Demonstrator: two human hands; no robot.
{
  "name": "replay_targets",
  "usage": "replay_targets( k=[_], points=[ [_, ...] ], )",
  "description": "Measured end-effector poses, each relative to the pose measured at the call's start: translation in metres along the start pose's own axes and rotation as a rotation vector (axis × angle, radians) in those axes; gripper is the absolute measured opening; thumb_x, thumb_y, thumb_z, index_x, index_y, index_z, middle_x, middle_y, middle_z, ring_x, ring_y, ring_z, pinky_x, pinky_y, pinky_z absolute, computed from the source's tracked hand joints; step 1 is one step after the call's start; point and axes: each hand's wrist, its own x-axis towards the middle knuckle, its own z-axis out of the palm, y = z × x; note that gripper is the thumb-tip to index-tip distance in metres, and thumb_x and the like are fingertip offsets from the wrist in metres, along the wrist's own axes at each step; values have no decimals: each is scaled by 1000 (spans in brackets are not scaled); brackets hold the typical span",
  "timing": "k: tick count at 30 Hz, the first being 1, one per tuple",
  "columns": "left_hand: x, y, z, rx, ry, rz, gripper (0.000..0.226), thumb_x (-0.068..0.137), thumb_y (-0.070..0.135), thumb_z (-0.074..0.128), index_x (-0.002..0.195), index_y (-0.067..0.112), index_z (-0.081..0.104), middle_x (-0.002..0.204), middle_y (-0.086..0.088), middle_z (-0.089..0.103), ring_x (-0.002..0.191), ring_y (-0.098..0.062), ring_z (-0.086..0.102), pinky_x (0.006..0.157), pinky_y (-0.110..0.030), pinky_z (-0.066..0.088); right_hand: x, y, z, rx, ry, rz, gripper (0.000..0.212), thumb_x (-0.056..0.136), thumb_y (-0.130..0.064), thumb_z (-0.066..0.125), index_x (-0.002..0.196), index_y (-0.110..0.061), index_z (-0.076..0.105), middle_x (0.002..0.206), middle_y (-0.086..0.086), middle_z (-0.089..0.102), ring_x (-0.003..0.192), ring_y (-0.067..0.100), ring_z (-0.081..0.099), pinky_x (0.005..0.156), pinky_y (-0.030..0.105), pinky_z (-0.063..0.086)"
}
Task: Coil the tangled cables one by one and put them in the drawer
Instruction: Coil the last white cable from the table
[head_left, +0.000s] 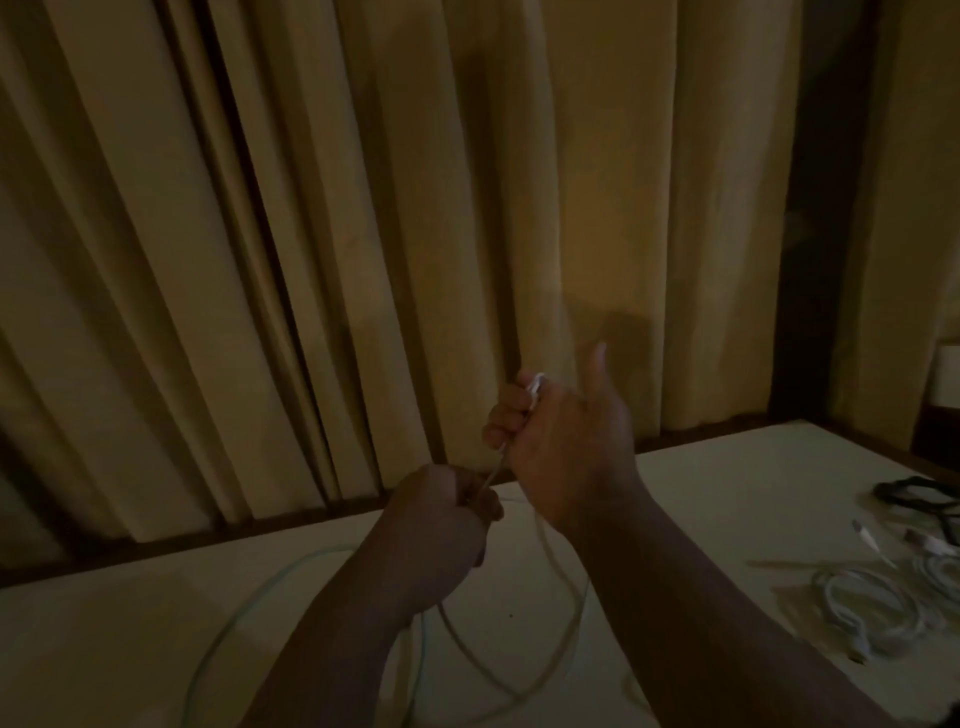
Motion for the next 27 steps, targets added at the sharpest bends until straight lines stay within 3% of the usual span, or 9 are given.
replay_targets(
  k=[3, 6, 9, 13, 15, 17, 23, 25, 27],
  points=[
    [-3, -5, -9, 125, -86, -66, 36, 100, 23, 53, 71, 19, 73, 50, 3, 65, 53, -6, 61, 74, -29, 54, 5, -14, -7, -242, 113, -139, 52, 98, -63, 32, 86, -17, 52, 67, -3, 43, 64, 15, 40, 69, 35, 36],
    [-3, -9, -20, 176, -94, -44, 30, 99, 28, 57, 75, 24, 74, 56, 5, 61, 50, -10, 53, 57, -27, 44, 7, -32, -18, -696, 211, -317, 53, 107, -51, 19, 81, -19, 52, 63, -5, 45, 62, 13, 42, 66, 32, 39],
    [-7, -3, -31, 194, -77, 58, 27, 99, 35, 58, 77, 27, 73, 59, 11, 59, 46, -5, 50, 50, -24, 37, 7, -32, -31, -911, 213, -280, 58, 105, -57, 17, 87, -16, 54, 68, -2, 46, 61, 8, 45, 64, 26, 43],
    [-12, 3, -36, 222, -26, 180, 28, 100, 32, 56, 75, 33, 70, 83, 8, 71, 76, -3, 64, 66, -30, 52, 5, -15, -40, -1218, 74, -210, 54, 97, -69, 18, 88, -26, 50, 76, -11, 48, 61, -4, 46, 59, 18, 41],
    [-13, 4, -39, 214, 36, 236, 29, 99, 31, 58, 72, 34, 69, 80, 15, 70, 80, 4, 63, 63, -17, 46, 4, -9, -45, -1332, 39, -175, 60, 84, -85, 15, 84, -35, 49, 79, -15, 47, 70, -1, 45, 67, 24, 38],
    [-13, 3, -43, 244, 105, 299, 29, 99, 31, 57, 72, 37, 66, 75, 22, 67, 79, 10, 60, 59, -7, 37, 5, -5, -46, -1359, 5, -123, 63, 81, -89, 13, 81, -37, 50, 78, -16, 47, 72, 1, 44, 70, 28, 37],
    [-14, 1, -51, 190, 291, 403, 26, 99, 28, 55, 77, 37, 67, 77, 27, 64, 73, 3, 61, 53, -10, 37, 3, 8, -36, -1401, -138, 84, 65, 85, -87, 16, 71, -35, 53, 66, -15, 51, 63, 3, 47, 68, 31, 38],
    [-14, 1, -53, 159, 353, 414, 28, 98, 27, 56, 76, 43, 65, 73, 26, 64, 70, 3, 60, 53, -11, 36, 1, 11, -30, -1330, -201, 210, 72, 88, -83, 17, 67, -26, 56, 60, -11, 52, 57, 8, 45, 65, 33, 38],
    [-13, -2, -56, 134, 425, 411, 30, 98, 27, 58, 76, 45, 65, 77, 22, 66, 74, 0, 61, 57, -22, 43, -3, 12, -22, -1129, -301, 337, 74, 91, -80, 16, 64, -20, 49, 56, -6, 43, 51, 12, 34, 57, 33, 31]
  ],
)
